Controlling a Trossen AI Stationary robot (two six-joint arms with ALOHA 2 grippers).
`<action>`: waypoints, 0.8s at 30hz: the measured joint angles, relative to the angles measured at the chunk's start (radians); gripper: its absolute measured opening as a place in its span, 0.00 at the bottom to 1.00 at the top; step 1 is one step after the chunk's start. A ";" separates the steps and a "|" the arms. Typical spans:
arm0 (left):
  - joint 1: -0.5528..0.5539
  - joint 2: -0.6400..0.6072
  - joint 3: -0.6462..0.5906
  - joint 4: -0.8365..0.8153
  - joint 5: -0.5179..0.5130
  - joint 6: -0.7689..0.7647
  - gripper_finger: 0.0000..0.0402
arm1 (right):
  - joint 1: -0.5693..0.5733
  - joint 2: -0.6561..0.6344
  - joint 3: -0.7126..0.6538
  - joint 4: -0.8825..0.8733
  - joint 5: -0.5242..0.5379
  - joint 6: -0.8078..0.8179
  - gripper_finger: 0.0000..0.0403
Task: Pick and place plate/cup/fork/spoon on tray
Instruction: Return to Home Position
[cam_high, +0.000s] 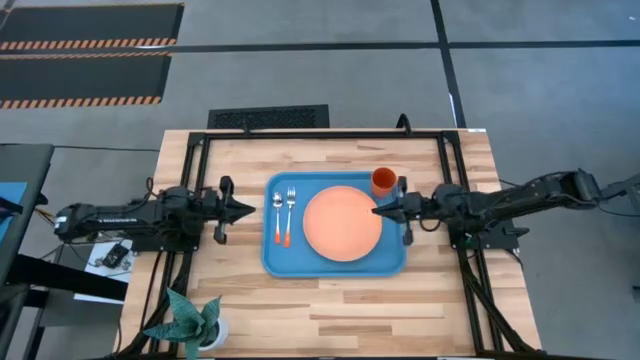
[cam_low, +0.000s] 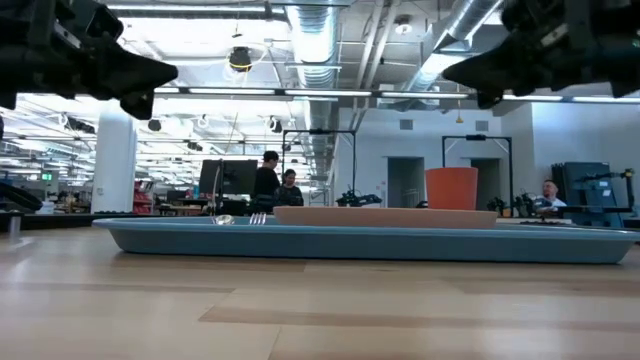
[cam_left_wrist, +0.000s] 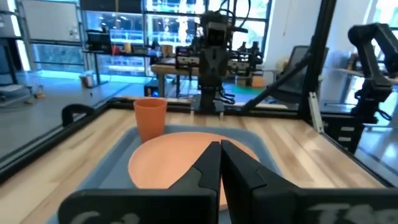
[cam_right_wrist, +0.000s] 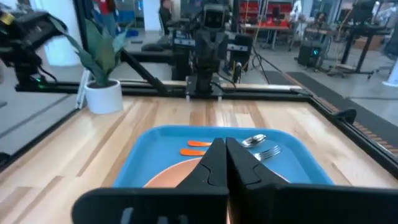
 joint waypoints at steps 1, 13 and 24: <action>0.001 -0.033 -0.005 -0.021 -0.007 0.000 0.00 | -0.013 -0.034 -0.017 -0.007 -0.018 0.003 0.01; 0.009 -0.248 -0.023 -0.214 -0.013 -0.008 0.00 | -0.108 -0.379 -0.180 -0.112 -0.058 0.009 0.01; 0.009 -0.252 -0.028 -0.228 -0.057 -0.017 0.00 | -0.108 -0.631 -0.223 -0.321 0.024 0.023 0.01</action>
